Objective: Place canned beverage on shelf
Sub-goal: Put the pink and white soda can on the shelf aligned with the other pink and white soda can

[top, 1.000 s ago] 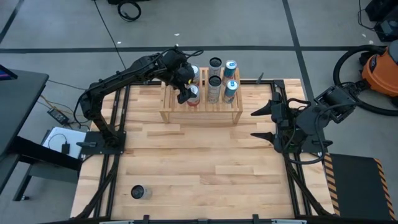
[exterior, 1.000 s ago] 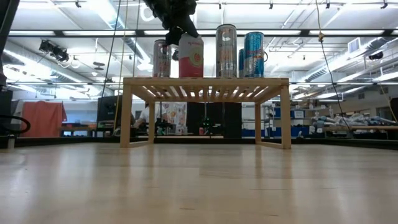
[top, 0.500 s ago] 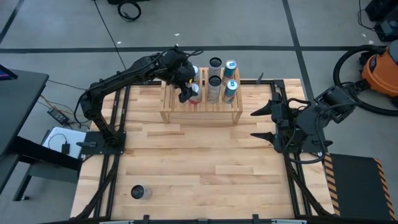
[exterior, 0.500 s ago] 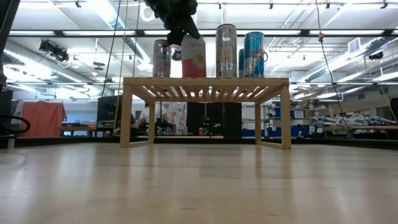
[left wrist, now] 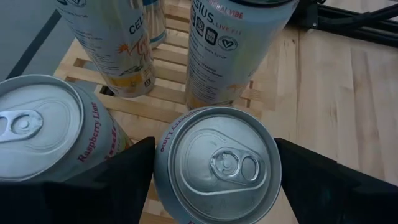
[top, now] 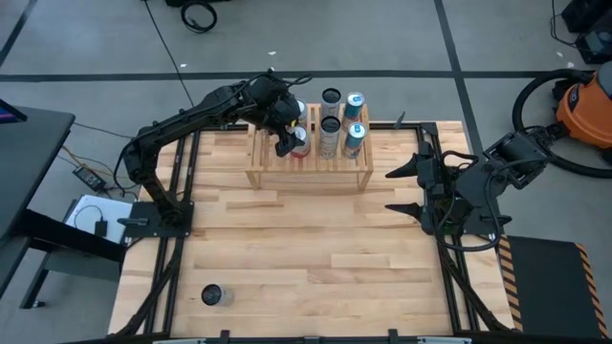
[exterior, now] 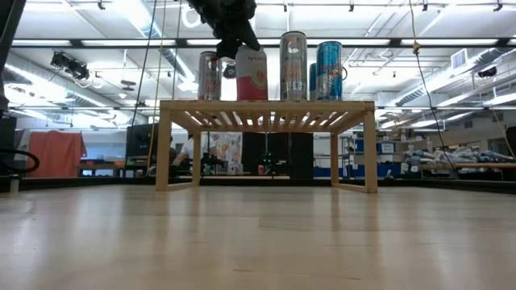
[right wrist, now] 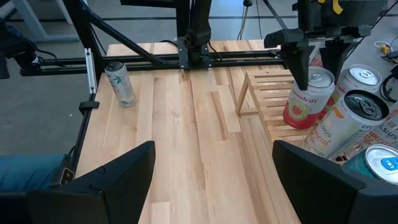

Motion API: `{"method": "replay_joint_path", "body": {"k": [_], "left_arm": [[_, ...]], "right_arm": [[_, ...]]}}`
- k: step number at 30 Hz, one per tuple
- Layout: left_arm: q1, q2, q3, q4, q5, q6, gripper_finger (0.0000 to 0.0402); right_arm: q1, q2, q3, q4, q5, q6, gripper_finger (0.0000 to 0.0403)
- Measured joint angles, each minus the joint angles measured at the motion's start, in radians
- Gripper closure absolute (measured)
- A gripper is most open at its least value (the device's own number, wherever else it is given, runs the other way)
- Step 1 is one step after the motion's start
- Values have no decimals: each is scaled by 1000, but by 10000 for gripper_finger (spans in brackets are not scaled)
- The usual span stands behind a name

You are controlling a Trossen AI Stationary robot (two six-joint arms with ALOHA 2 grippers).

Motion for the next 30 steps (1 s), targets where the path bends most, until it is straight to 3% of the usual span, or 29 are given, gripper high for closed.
{"method": "replay_joint_path", "body": {"k": [10,30], "left_arm": [[6,-3,0,-29,4,-59,86],[15,-3,1,-35,62,27,86]], "right_arm": [[0,0,0,0,-1,0,68],[0,0,0,-1,-1,1,68]]}}
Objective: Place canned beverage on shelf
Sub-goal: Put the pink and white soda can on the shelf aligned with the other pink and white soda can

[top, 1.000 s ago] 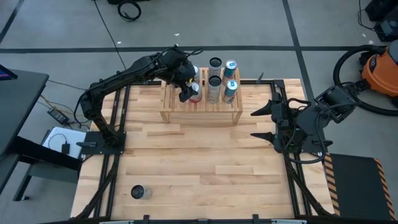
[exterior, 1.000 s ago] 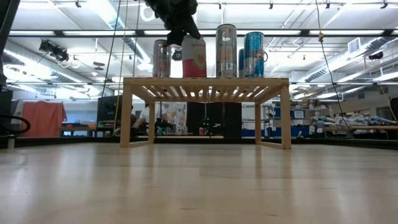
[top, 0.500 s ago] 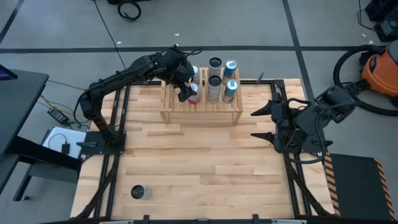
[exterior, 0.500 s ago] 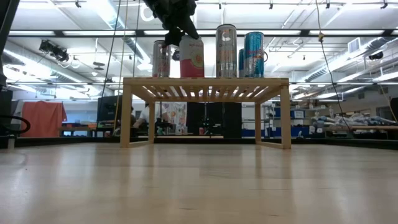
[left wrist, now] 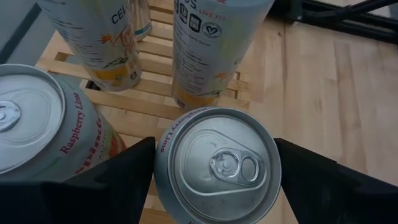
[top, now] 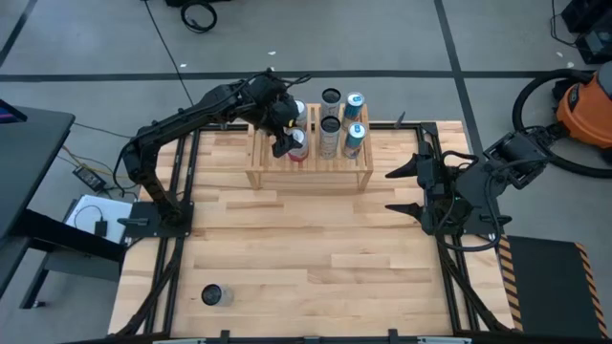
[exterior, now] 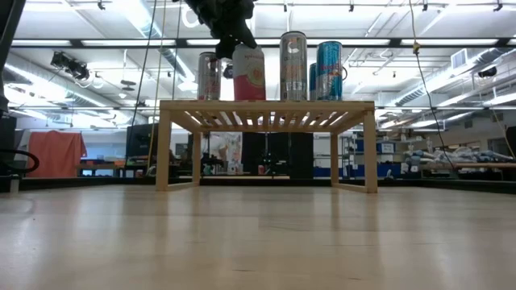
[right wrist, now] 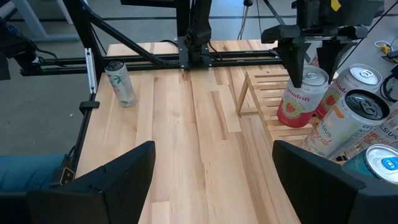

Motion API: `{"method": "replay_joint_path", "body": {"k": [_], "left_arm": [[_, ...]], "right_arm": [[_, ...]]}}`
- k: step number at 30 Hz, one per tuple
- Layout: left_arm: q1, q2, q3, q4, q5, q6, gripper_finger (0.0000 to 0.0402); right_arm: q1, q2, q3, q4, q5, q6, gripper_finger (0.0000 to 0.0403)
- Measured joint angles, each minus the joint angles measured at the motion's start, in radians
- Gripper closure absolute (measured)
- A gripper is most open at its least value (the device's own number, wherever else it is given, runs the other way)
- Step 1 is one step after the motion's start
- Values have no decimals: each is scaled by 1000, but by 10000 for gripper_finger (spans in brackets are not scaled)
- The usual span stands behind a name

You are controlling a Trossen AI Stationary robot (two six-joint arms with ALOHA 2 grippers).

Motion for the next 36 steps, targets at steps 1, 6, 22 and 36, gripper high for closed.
{"method": "replay_joint_path", "body": {"k": [1,6,22,36], "left_arm": [[6,0,0,0,16,0,86],[30,0,0,1,42,34,86],[32,0,2,7,81,44,86],[23,0,2,28,81,26,86]], "right_arm": [[0,0,0,0,0,0,68],[0,0,0,0,-1,7,68],[0,0,0,0,-24,8,68],[0,0,0,0,-24,7,68]]}}
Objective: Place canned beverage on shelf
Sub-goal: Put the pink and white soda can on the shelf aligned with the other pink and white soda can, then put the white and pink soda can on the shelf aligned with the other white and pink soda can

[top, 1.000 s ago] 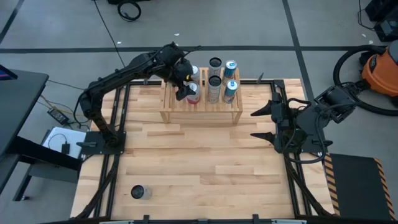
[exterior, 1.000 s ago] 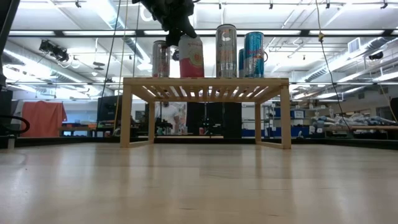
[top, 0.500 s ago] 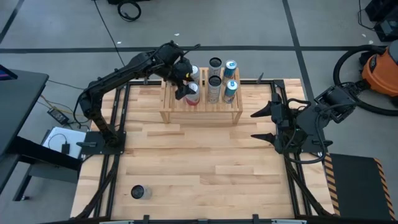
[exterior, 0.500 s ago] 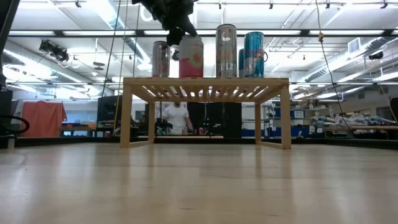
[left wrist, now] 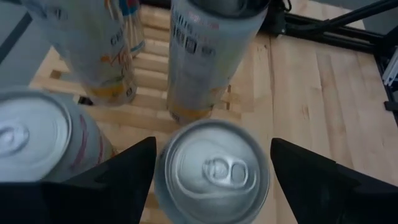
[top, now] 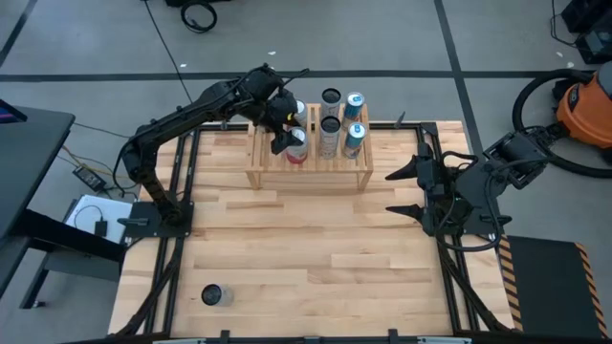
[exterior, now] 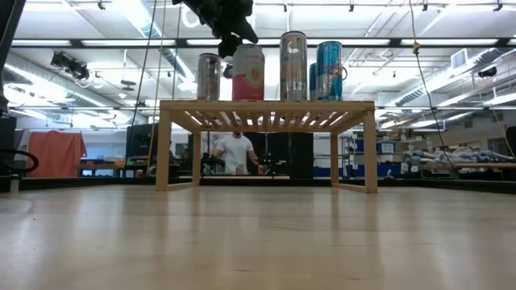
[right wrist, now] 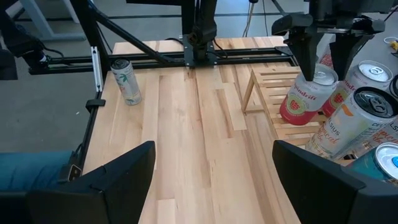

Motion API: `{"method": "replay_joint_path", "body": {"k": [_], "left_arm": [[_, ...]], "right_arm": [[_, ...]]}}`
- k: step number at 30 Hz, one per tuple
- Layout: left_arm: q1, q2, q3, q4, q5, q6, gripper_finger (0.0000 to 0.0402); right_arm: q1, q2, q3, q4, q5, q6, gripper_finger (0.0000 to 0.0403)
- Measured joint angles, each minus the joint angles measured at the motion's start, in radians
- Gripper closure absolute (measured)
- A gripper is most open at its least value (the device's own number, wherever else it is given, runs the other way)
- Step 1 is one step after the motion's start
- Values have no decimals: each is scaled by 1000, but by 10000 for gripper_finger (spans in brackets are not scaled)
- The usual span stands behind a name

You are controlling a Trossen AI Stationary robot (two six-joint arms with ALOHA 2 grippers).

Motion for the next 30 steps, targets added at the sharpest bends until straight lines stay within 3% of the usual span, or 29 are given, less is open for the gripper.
{"method": "replay_joint_path", "body": {"k": [10,19,30], "left_arm": [[0,0,0,61,6,-8,86],[-1,0,-1,58,149,0,86],[-3,-53,-2,60,156,1,85]], "right_arm": [[0,0,0,0,0,0,68],[0,0,0,-1,0,-4,68],[0,0,0,-6,0,-4,68]]}}
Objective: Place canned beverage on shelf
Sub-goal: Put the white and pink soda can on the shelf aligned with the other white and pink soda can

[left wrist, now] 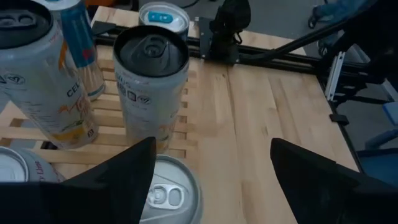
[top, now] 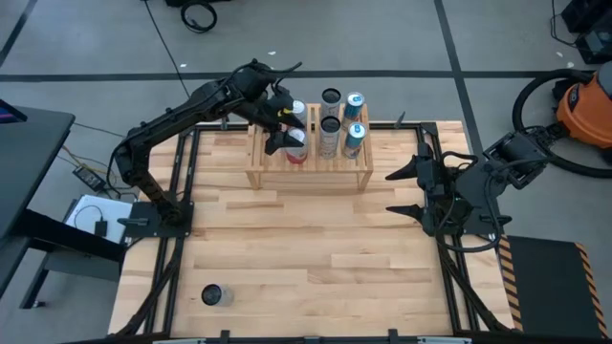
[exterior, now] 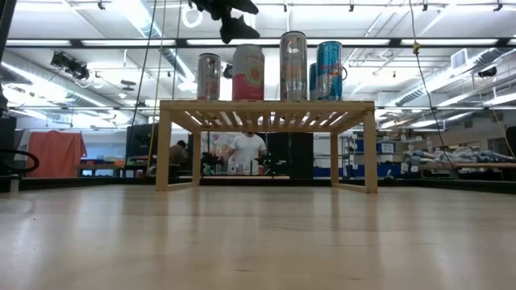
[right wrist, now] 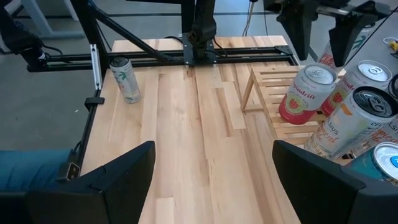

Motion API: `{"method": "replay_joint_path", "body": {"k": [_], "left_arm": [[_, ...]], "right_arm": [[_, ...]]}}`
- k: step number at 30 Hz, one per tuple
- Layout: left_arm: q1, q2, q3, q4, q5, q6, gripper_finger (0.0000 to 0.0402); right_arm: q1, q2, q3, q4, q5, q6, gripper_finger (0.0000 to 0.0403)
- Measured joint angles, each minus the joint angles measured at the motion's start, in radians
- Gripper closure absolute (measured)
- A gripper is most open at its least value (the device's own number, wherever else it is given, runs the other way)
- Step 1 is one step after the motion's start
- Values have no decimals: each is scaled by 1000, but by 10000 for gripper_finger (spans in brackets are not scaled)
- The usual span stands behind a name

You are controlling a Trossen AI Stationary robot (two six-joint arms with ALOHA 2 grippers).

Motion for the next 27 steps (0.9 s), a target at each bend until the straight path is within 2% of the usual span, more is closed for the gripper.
{"method": "replay_joint_path", "body": {"k": [6,10,13,22,24,27], "left_arm": [[-3,-3,0,50,-1,-140,85],[-6,7,0,77,-18,-162,85],[-8,7,0,167,-27,-167,85],[-7,-1,1,463,-12,-566,86],[2,-5,0,462,43,-543,86],[-8,-29,0,424,85,-417,86]], "right_arm": [[0,0,0,-6,0,0,68],[0,0,0,-6,0,0,68],[0,0,0,-7,0,-1,68],[0,0,0,-8,0,-40,68],[0,7,0,1,1,-67,68],[0,25,0,20,-1,-96,68]]}}
